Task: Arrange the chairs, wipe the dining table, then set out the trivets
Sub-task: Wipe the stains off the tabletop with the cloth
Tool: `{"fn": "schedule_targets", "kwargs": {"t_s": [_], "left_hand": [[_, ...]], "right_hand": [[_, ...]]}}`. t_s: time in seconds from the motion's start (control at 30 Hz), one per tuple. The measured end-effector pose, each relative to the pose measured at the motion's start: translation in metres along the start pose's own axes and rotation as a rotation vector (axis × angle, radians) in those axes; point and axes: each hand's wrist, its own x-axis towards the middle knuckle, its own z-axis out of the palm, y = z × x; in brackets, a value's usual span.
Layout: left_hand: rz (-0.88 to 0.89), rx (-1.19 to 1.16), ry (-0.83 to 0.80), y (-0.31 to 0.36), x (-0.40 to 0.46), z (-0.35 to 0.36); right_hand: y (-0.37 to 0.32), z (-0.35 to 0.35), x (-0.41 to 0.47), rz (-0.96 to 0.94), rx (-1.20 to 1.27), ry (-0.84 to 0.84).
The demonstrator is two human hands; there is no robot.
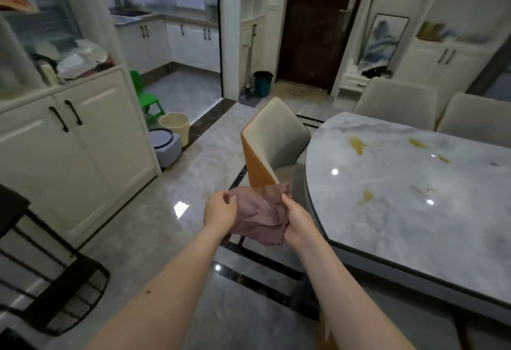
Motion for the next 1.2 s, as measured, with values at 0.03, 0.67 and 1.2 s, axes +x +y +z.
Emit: {"fn": "schedule_targets", "kwargs": {"t_s": [0.03,0.67,1.2], "left_hand": [[0.027,0.0,-0.044,0.007,0.007,0.014],[0.44,0.06,-0.823,0.113,0.096,0.22],[0.545,0.305,-0.909,0.144,0.124,0.366]], "right_hand": [[-0.008,-0.008,0.003,-0.031,0.02,0.04],[-0.105,-0.116,0.043,-0.403,0.197,0.736],[-0.174,-0.223,0.126,-0.322,-0.402,1.1]]}}
